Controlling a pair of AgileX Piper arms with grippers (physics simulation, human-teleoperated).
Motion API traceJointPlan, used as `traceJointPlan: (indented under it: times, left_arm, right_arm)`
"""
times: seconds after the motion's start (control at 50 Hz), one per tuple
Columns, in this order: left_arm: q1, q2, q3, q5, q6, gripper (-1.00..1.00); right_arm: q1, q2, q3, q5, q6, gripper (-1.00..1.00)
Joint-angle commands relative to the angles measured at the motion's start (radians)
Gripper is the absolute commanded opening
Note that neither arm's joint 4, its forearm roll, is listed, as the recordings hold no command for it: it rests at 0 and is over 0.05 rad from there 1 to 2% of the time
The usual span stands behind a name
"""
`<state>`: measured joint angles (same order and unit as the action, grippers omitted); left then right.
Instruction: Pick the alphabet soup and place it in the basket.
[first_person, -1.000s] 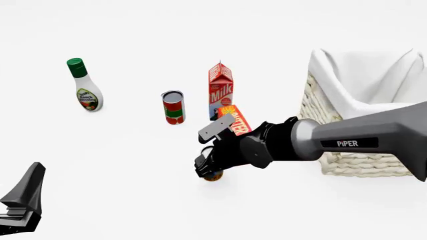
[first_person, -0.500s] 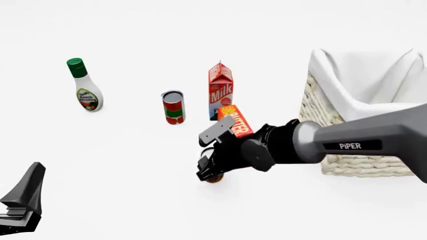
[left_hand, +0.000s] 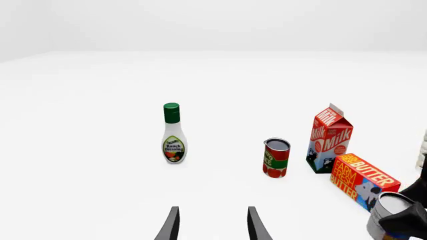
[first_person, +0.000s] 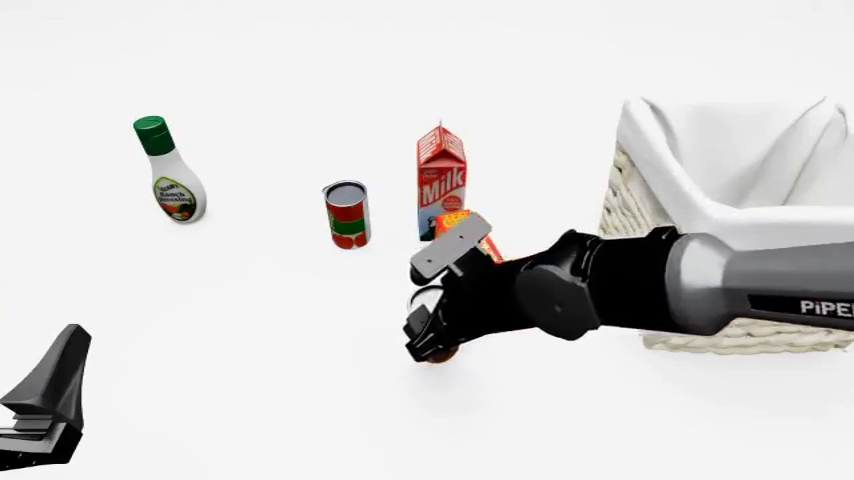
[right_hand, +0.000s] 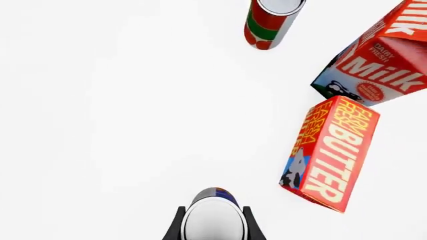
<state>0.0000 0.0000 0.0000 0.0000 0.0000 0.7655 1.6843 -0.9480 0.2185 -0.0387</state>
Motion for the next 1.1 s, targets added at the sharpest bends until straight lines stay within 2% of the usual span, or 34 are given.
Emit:
traceJointPlan:
  times: [0.02,0.24,0.34,0.44,0.5,0.84,0.88,0.92,0.94,1.1]
  left_arm:
    - [0.0,0.0,0.0,0.0,0.0,1.0]
    - [0.0,0.0,0.0,0.0,0.0,1.0]
    - [0.0,0.0,0.0,0.0,0.0,1.0]
    - [0.0,0.0,0.0,0.0,0.0,1.0]
    - [0.0,0.0,0.0,0.0,0.0,1.0]
    - [0.0,0.0,0.0,0.0,0.0,1.0]
    - [0.0,0.0,0.0,0.0,0.0,1.0]
    - [0.0,0.0,0.0,0.0,0.0,1.0]
    - [0.0,0.0,0.0,0.0,0.0,1.0]
    - [0.0,0.0,0.0,0.0,0.0,1.0]
  right_arm:
    - [0.006,-0.155,0.009,0.098,-0.004,-1.0]
    - [0.021,-0.314,-0.068,0.248,-0.03,-1.0]
    - [0.018,-0.353,-0.094,0.291,-0.036,-1.0]
    - [-0.01,-0.392,-0.102,0.313,-0.073,-1.0]
    - [-0.012,-0.404,-0.117,0.329,-0.076,-1.0]
    - [-0.148,-0.465,-0.302,0.461,-0.14,-1.0]
    - [-0.169,-0.473,-0.327,0.467,-0.167,-1.0]
    - [-0.178,-0.47,-0.359,0.482,-0.157,-1.0]
    - [-0.197,-0.468,-0.381,0.49,-0.177,-1.0]
    - [-0.251,-0.462,-0.449,0.517,-0.195,-1.0]
